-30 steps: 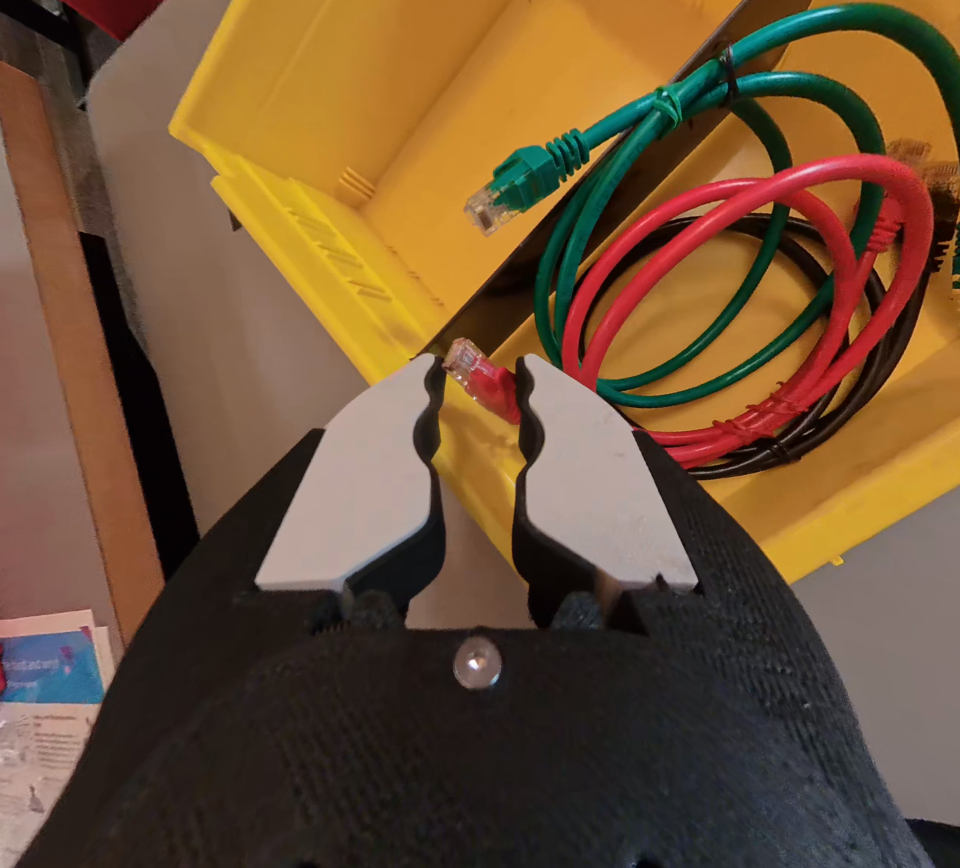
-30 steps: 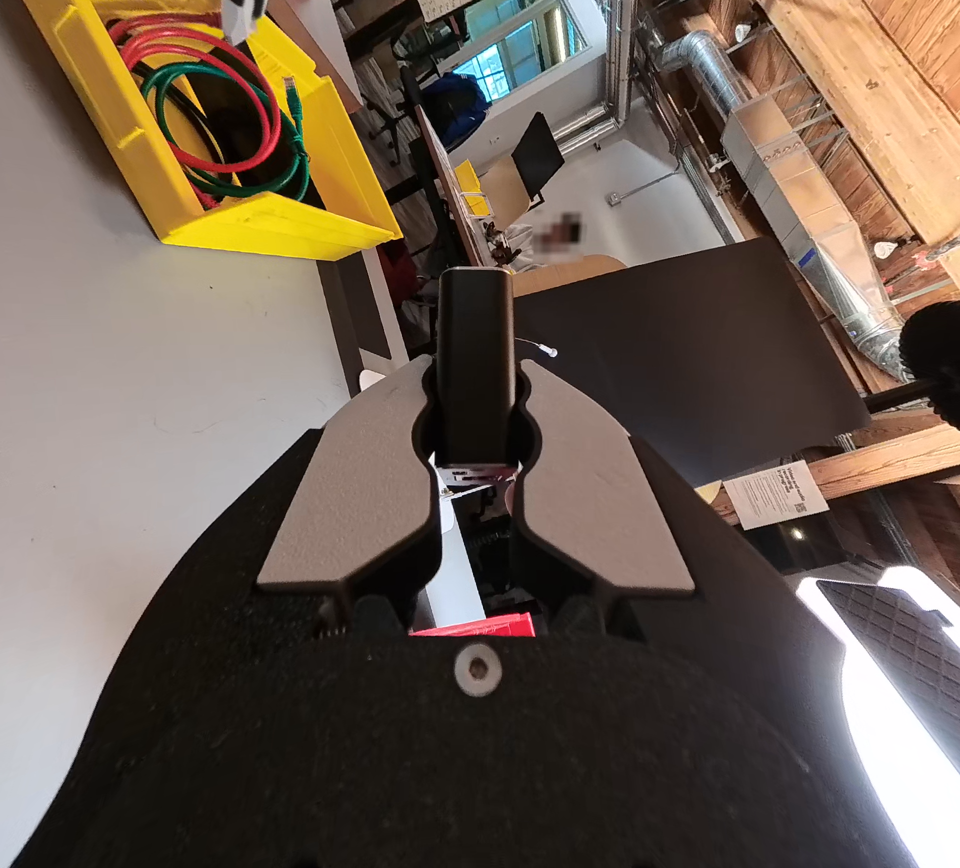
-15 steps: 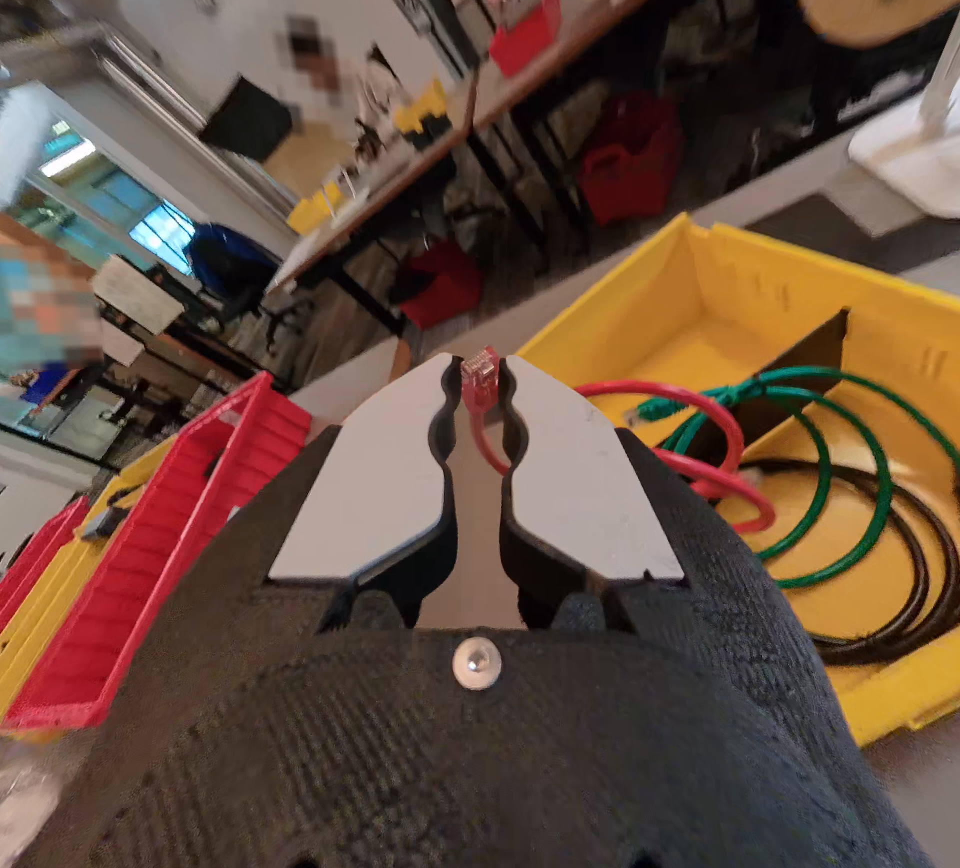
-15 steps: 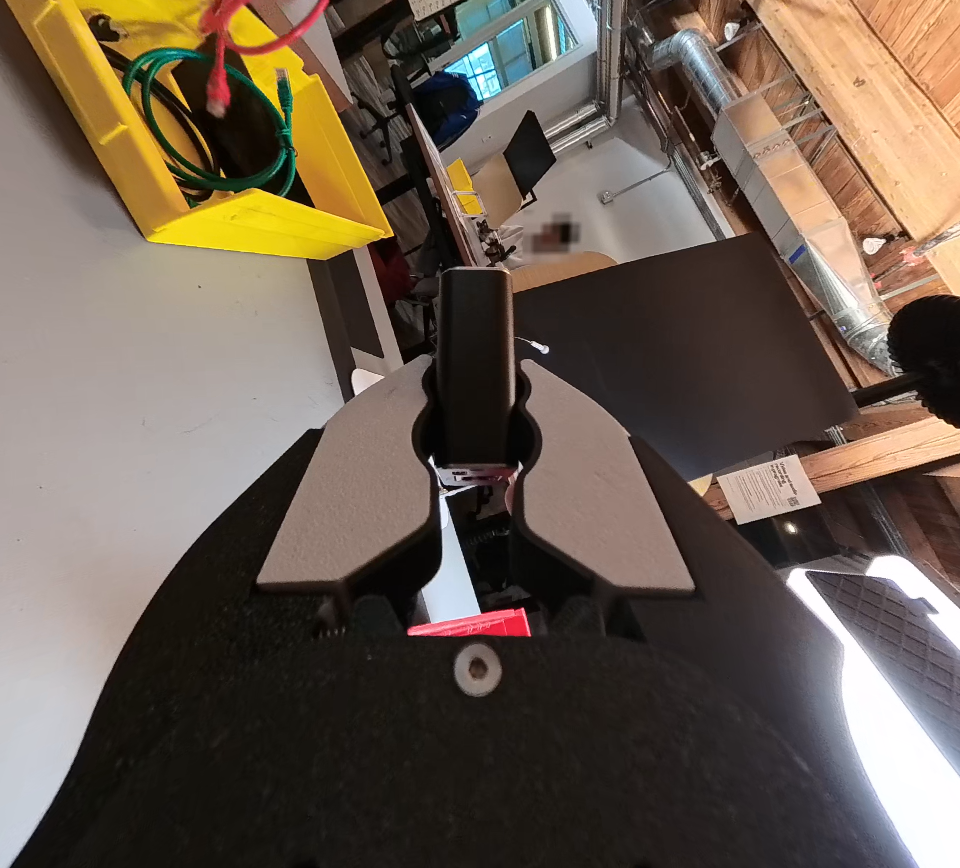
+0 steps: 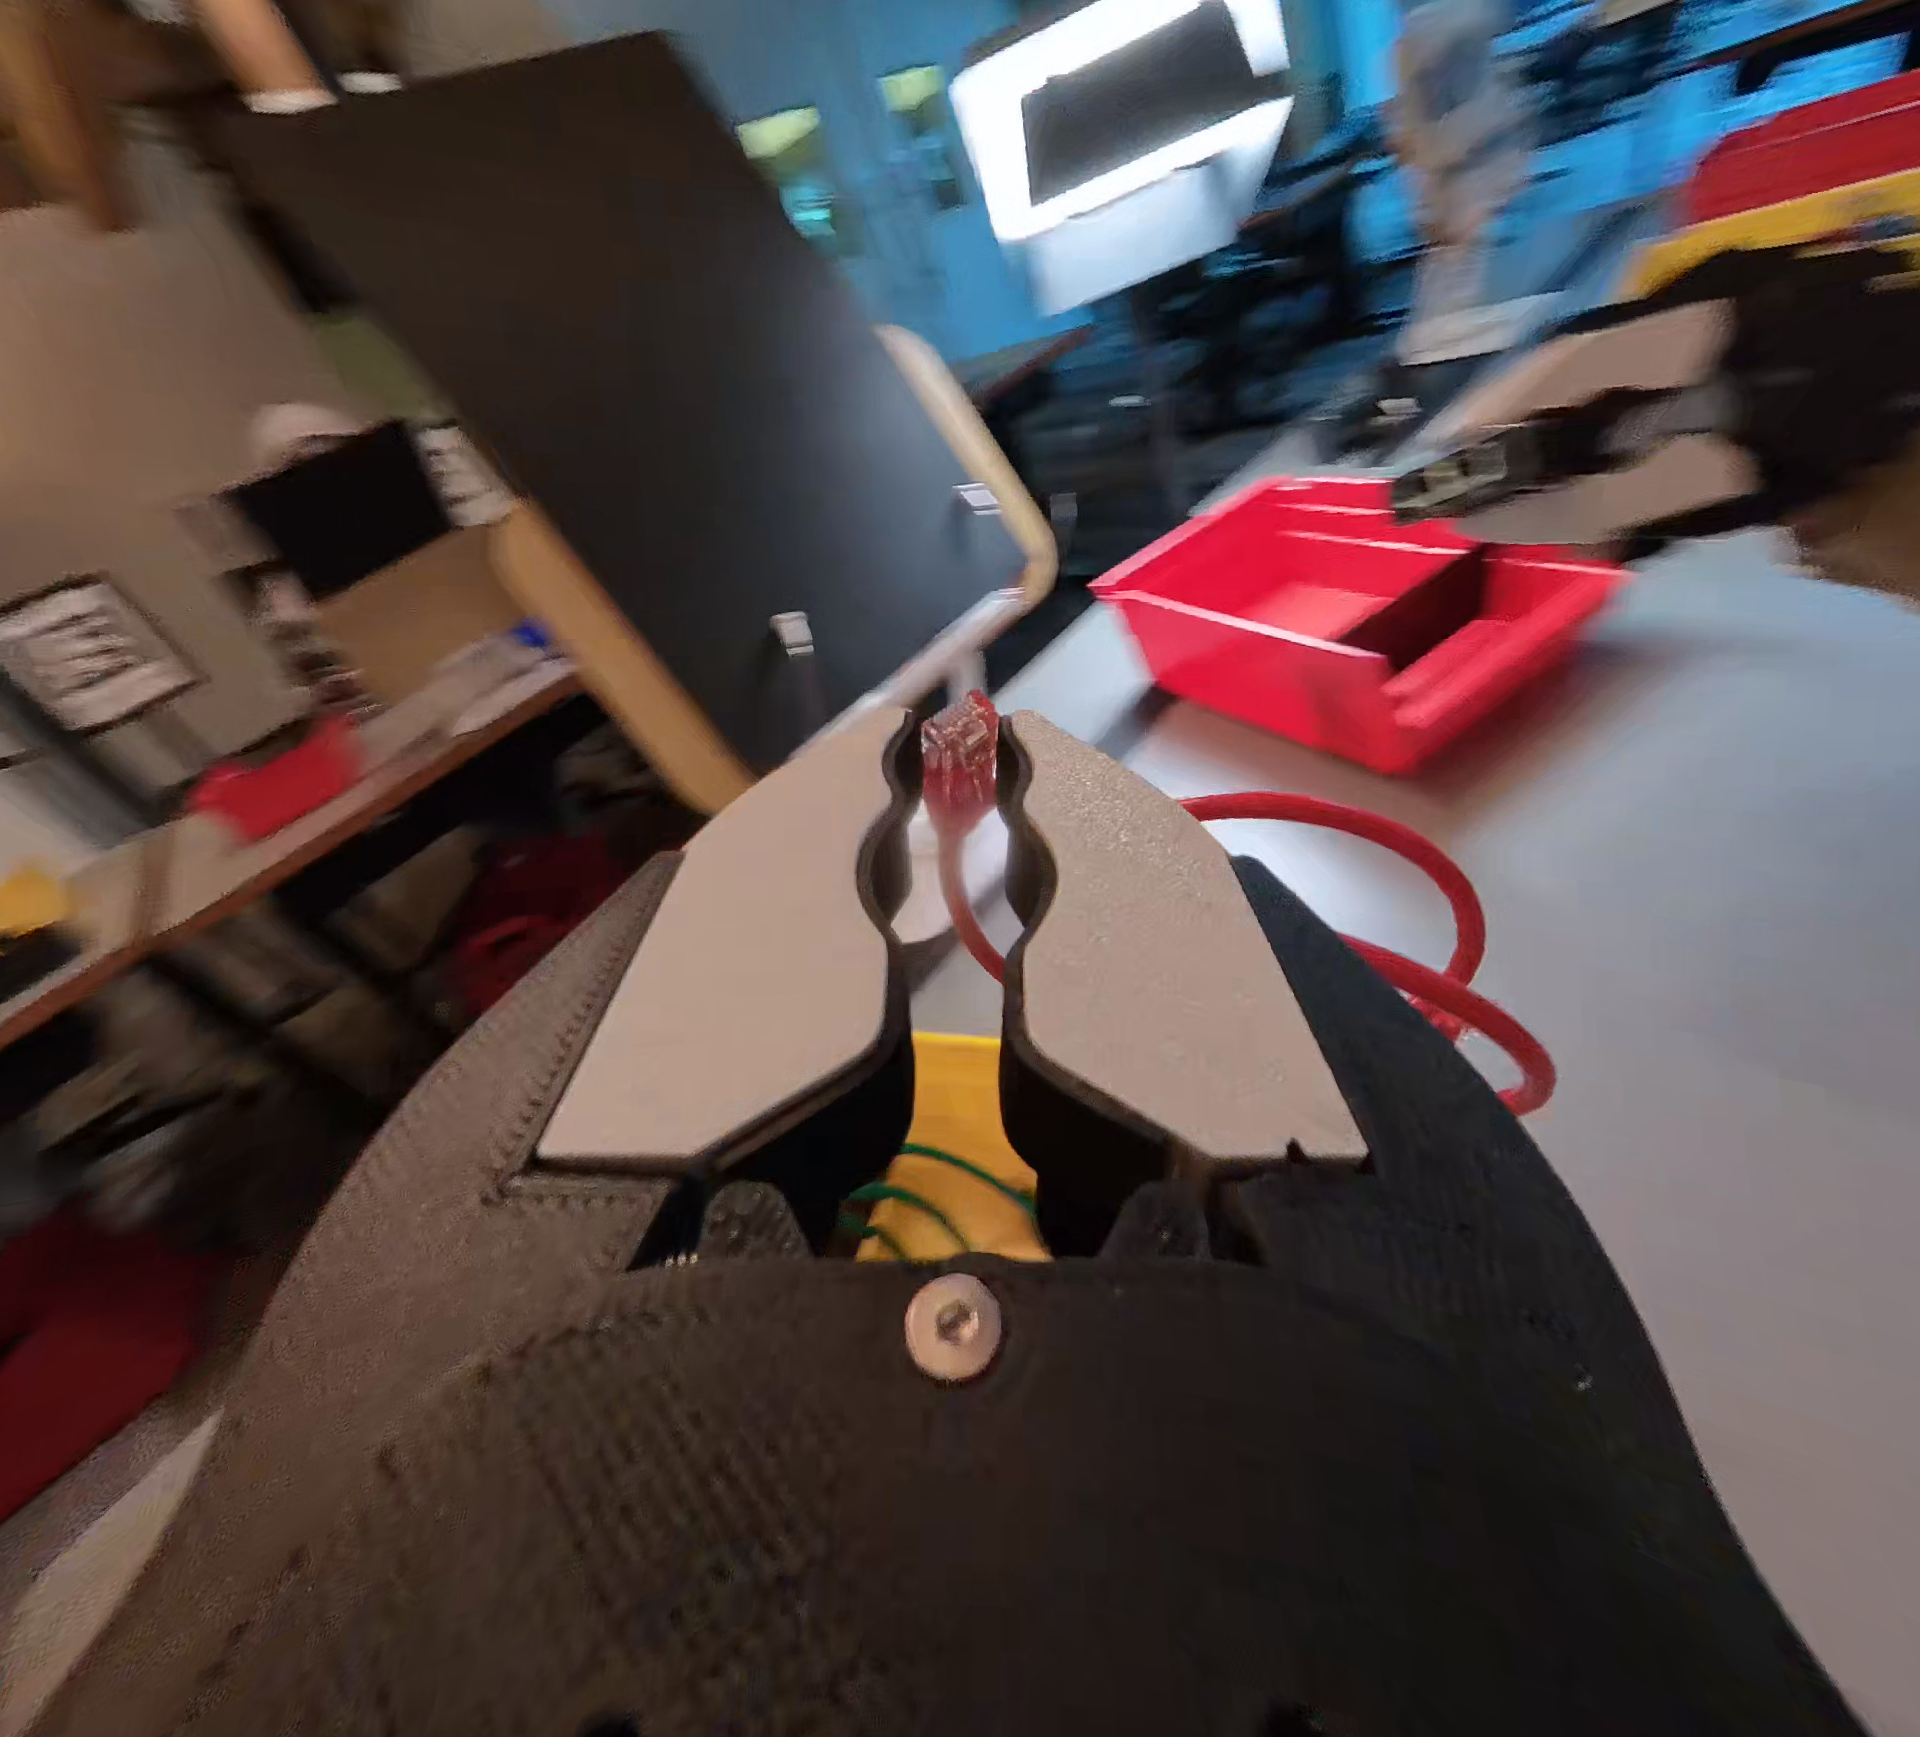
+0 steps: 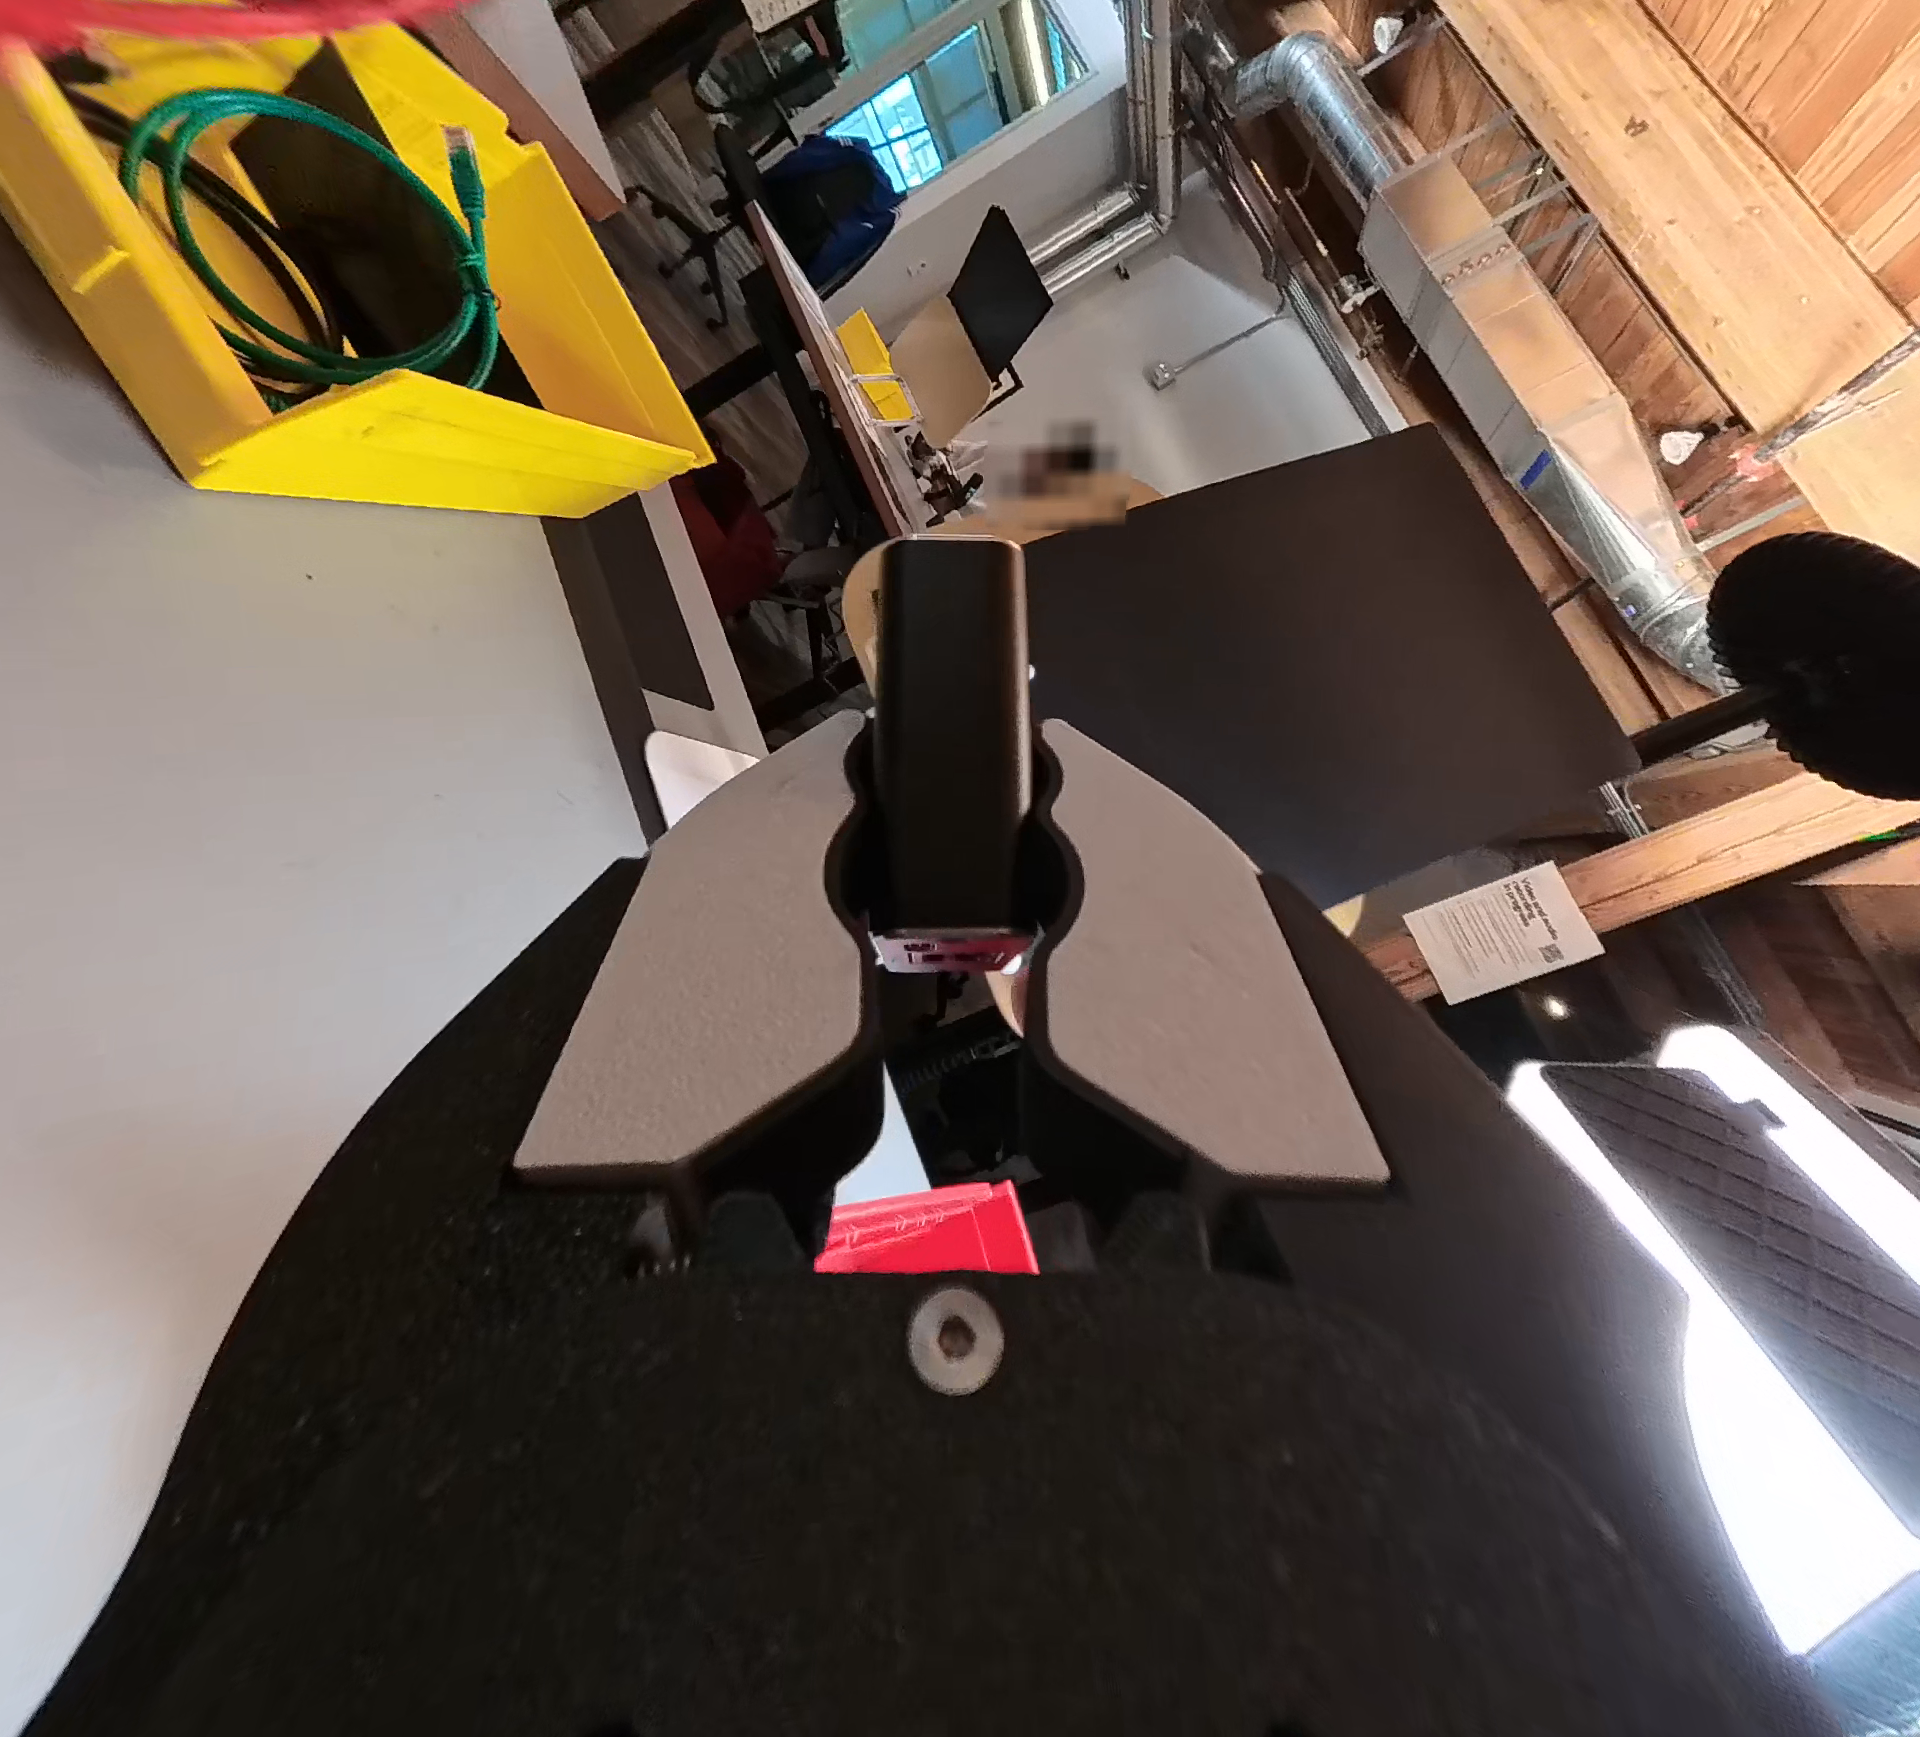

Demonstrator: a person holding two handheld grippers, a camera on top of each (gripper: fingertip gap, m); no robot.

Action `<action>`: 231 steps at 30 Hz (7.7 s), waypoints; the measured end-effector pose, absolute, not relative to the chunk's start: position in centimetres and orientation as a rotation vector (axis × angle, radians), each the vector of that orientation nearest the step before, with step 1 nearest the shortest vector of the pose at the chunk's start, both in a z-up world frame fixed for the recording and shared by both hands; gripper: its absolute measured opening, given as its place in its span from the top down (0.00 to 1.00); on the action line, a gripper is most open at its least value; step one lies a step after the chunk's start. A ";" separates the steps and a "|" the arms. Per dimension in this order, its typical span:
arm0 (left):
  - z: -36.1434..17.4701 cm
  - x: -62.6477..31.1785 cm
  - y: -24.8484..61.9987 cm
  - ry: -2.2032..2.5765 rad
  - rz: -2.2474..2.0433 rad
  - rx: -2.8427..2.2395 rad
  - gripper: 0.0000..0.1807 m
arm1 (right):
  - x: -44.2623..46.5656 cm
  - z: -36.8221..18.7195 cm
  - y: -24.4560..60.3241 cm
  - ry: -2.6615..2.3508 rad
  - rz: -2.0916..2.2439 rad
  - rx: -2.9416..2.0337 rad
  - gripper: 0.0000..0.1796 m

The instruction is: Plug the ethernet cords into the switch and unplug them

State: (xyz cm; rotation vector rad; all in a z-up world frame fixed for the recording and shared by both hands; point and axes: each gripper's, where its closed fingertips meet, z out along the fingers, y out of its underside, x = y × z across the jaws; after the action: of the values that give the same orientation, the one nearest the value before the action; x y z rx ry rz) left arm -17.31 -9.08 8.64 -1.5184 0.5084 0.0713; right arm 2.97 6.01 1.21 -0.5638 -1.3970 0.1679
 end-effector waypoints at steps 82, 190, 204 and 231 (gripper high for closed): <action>-14.0 -2.4 -1.9 0.788 -0.958 -2.128 0.93 | 0.6 -7.1 3.7 -1.734 0.188 -0.394 0.86; -19.3 2.0 -4.3 0.971 -1.107 -2.287 0.93 | 3.1 -16.9 -1.4 -1.939 0.107 -0.134 0.86; -20.4 2.4 -7.1 1.148 -1.296 -2.297 0.94 | 3.9 -18.0 -5.3 -1.967 0.131 0.026 0.86; -17.2 3.3 -6.5 1.130 -1.389 -2.034 0.93 | 4.0 -16.1 -2.3 -1.965 0.023 -0.163 0.83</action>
State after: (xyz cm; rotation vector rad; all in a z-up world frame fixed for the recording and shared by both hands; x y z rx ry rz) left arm 3.27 -6.50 -17.20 -2.0337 1.1297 -1.3890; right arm 3.97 -2.29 -16.07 -0.1625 -1.9651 0.0232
